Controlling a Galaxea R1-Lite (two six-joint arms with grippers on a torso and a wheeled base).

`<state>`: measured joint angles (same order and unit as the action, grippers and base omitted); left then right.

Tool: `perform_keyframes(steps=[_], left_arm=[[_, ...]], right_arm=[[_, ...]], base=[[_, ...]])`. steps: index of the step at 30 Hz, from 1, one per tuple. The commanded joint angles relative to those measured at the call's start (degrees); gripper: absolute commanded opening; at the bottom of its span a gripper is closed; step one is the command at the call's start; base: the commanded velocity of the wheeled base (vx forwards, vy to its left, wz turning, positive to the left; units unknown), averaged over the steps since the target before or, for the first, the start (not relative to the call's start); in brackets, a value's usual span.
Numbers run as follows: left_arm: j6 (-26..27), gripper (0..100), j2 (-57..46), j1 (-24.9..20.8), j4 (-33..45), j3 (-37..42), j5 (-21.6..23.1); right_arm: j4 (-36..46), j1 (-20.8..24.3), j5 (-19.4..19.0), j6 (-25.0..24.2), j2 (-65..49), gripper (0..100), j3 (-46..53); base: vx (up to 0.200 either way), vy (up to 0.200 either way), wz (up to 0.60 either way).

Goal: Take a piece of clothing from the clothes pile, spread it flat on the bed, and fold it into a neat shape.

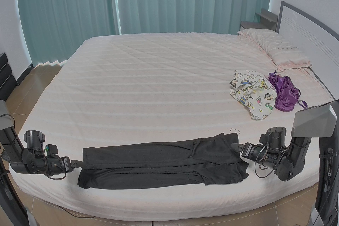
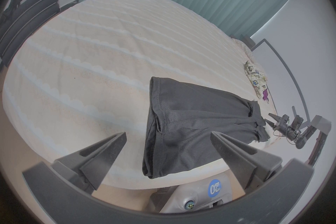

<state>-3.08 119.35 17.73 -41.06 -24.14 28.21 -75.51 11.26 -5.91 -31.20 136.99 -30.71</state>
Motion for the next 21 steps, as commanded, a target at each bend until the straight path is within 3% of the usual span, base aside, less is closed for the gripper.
perform_keyframes(steps=[1, 5, 14, 18, 19, 21], left_arm=[[0.01, 100, 2.38, -3.57, 0.01, -1.26, -1.75], [-0.34, 100, 5.20, -5.77, -0.07, -3.11, -3.86], [-1.93, 100, 9.50, -6.74, -0.16, -7.42, -7.20], [-5.62, 100, 10.29, -7.71, -0.16, -9.17, -7.20], [-9.92, 100, 10.29, -8.50, -0.07, -10.58, -7.20], [-13.09, 100, 10.29, -9.29, -0.07, -11.19, -7.12]], right_arm=[[-2.54, -0.45, 2.13, -2.82, -0.76, 100, 2.67], [-5.88, -0.19, 1.87, -6.33, -0.49, 100, 5.66], [-12.65, 1.83, 1.78, -6.51, -0.05, 100, 10.23], [-12.73, 2.45, 1.78, -6.51, 0.04, 100, 10.23], [-12.73, 2.62, 1.78, -6.60, 0.04, 100, 10.23], [-12.82, 2.53, 1.87, -6.60, 0.39, 100, 10.23]], base=[[0.000, 0.000, 0.00], [0.000, 0.000, 0.00], [0.000, 0.000, 0.00], [0.000, 0.000, 0.00], [0.000, 0.000, 0.00], [0.000, 0.000, 0.00]])
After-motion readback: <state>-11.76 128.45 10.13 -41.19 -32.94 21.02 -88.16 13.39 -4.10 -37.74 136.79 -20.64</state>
